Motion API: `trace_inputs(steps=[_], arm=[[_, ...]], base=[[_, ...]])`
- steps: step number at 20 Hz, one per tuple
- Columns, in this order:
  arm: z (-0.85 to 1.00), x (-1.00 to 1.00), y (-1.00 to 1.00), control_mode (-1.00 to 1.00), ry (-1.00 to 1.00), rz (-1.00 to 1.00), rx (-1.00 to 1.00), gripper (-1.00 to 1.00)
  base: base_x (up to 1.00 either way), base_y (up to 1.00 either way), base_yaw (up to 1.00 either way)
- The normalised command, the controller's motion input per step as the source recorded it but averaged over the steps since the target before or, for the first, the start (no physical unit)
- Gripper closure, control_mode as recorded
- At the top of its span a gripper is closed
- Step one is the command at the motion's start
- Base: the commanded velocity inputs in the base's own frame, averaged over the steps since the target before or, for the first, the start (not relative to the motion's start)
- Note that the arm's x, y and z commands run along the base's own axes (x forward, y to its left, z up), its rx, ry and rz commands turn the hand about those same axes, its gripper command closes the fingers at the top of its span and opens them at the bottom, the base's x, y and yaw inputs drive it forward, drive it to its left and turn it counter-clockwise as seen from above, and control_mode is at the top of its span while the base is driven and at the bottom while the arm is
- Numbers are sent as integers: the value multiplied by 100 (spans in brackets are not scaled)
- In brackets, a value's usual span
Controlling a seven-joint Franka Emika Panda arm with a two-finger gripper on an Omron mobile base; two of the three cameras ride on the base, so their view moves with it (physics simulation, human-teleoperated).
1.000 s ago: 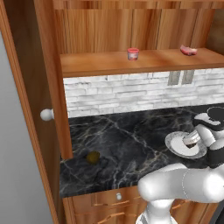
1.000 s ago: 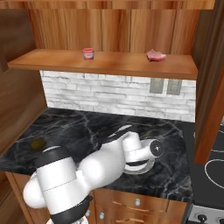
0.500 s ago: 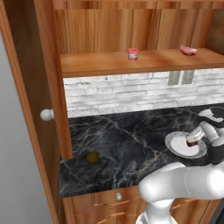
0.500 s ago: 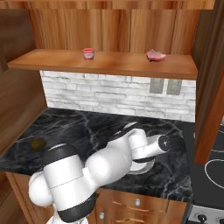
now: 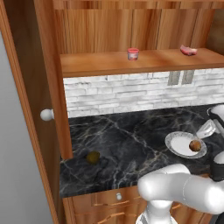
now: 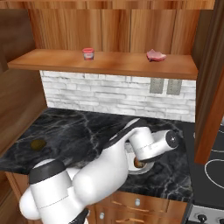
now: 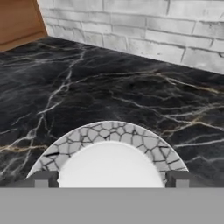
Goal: Pick the avocado and bread from the counter and place them on the plate. Then pick the jam from the cabinet and place it next to the plate. Lastly close the cabinet door.
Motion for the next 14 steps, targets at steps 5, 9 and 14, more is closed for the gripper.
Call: trace_inputs(steps=[5,9,14], arm=[[8,4,24,-100,0,0,0,-100],[-1,1,49,-100,4,-1,0,-100],[0,0,52,-100,8,-6,0,-100]], base=[[0,0,0],[0,0,0],[0,0,0]])
